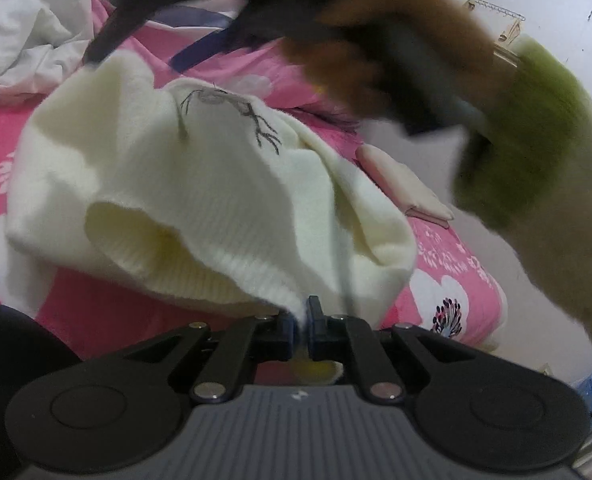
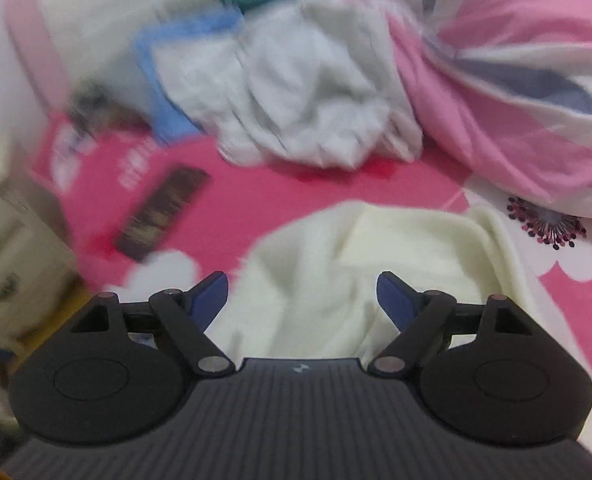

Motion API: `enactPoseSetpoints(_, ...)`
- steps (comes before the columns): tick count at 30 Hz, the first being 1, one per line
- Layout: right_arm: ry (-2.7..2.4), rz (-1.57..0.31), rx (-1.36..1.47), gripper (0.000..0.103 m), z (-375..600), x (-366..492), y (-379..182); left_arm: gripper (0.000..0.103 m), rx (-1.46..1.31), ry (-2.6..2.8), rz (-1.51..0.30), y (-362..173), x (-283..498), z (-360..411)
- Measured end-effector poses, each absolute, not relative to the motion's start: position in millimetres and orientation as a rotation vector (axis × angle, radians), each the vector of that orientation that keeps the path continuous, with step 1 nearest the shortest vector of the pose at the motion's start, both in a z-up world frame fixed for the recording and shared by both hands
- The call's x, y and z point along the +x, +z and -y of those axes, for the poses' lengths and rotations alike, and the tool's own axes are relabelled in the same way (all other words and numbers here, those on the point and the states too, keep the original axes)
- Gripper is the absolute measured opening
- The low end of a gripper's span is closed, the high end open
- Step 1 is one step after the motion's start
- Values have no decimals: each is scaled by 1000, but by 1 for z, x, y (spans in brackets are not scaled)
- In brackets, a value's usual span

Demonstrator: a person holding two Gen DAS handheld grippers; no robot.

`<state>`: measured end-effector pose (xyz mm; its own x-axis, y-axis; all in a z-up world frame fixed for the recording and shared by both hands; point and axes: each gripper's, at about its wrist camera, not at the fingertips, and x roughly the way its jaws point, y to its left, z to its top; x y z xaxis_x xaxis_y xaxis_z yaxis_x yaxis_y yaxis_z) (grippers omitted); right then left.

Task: Fold clothes
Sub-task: 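Lift the sweater high with both grippers and shake it open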

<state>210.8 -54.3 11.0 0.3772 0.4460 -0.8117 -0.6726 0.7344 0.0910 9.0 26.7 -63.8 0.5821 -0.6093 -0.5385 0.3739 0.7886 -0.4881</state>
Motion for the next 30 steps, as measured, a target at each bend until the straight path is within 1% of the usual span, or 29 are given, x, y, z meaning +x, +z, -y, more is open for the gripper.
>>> enactPoseSetpoints(1, 721, -970, -305, 81, 40, 226, 10, 6, -342, -584, -749, -64, 8, -28)
enactPoseSetpoints(2, 714, -998, -337, 75, 27, 241, 9, 6, -343, -580, -746, -64, 7, -29)
enactPoseSetpoints(3, 699, -1000, -372, 56, 23, 241, 1, 6, -344, -577, -743, -65, 6, -30)
enactPoseSetpoints(4, 683, -1002, -408, 40, 19, 241, -7, 6, -346, -574, -740, -65, 5, -31)
enactPoseSetpoints(5, 667, -1004, -443, 16, 15, 241, -16, 6, -347, -571, -736, -65, 4, -32)
enactPoseSetpoints(6, 651, -1004, -476, 14, 11, 240, -23, 5, -348, -567, -733, -65, 2, -33)
enactPoseSetpoints(8, 658, -921, -457, 12, 17, 228, -10, 5, -349, -547, -705, -60, 2, -38)
enactPoseSetpoints(18, 452, -437, -31, 10, 132, 172, 130, 5, -355, -411, -498, -10, 10, -75)
enactPoseSetpoints(22, 385, -285, 81, 10, 172, 144, 176, 5, -294, -351, -369, 36, 22, -91)
enactPoseSetpoints(28, 320, -37, 181, 9, 216, 89, 228, 5, -194, -303, -118, 122, 29, -100)
enactPoseSetpoints(30, 316, 12, 202, 9, 226, 76, 242, 5, -157, -292, -50, 148, 29, -98)
